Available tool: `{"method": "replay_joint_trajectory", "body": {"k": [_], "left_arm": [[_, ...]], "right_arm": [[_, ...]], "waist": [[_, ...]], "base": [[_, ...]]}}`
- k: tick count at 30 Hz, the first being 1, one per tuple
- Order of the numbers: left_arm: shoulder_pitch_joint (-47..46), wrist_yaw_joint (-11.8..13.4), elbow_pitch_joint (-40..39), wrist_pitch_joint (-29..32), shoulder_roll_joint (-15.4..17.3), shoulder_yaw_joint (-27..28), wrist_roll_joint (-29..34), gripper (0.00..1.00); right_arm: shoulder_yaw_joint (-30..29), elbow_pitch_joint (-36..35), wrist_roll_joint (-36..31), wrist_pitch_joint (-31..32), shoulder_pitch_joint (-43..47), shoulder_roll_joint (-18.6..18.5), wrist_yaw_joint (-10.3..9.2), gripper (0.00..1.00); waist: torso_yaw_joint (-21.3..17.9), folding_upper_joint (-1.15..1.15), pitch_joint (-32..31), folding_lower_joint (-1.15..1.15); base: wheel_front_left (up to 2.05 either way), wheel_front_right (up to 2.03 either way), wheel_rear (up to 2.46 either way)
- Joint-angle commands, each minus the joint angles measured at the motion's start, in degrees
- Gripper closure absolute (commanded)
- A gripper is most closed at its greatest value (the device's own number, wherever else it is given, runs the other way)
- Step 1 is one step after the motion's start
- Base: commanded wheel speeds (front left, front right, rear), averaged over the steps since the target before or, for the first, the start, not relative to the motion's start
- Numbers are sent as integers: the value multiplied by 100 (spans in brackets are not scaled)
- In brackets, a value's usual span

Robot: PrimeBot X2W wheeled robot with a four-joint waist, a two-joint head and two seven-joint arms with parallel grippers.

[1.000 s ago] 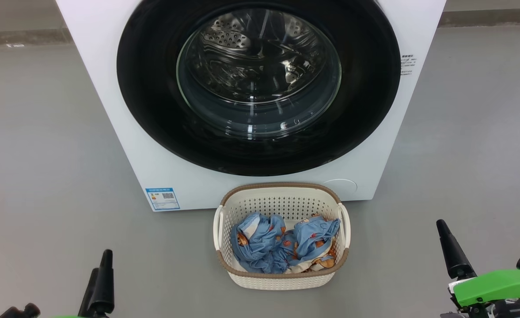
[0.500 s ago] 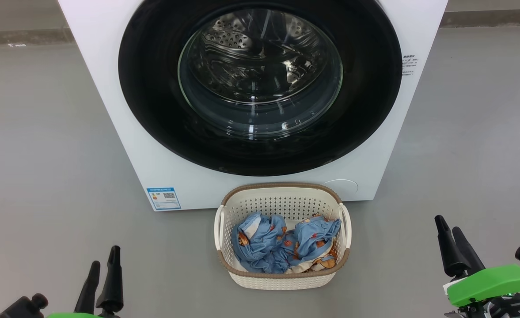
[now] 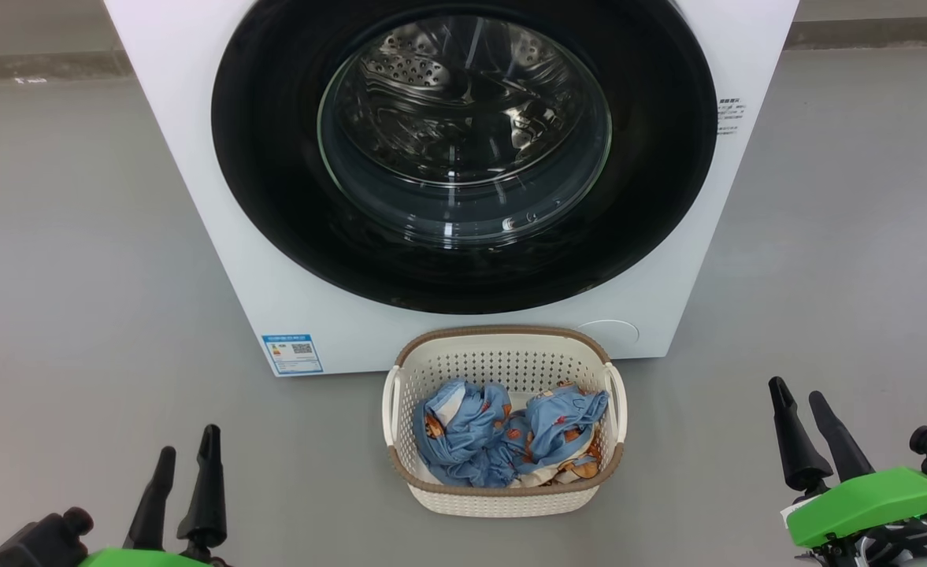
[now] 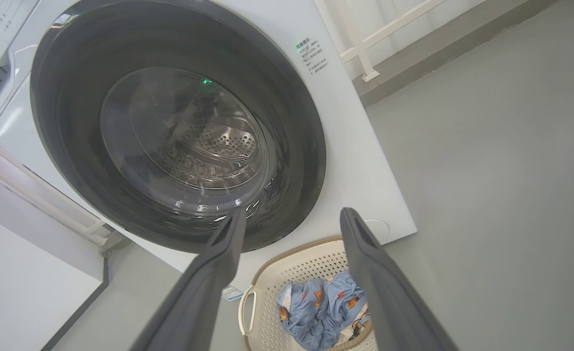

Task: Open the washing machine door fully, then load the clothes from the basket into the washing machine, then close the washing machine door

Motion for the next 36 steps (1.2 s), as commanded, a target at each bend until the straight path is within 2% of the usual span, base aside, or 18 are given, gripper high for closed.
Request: {"method": "replay_joint_trajectory", "body": {"k": [1,24,36], "left_arm": [[-255,-9,-193,-84,130,102,167,0],[-333,51,-312,-327,375,-106,1034,0],[-402,105,-363,-496,584,-353,1731,0]], "right_arm": [[72,-193,-207,-73,-193,-130,23,0],[147,-413,-1507,-321,-128,-231,29,0],[117,-528,-2244,-471,-62,-249,33,0]], "waist": [[5,0,0,0],[39,0,20,0],[35,0,39,0]], "base": [[0,0,0],[0,0,0],[0,0,0]]}}
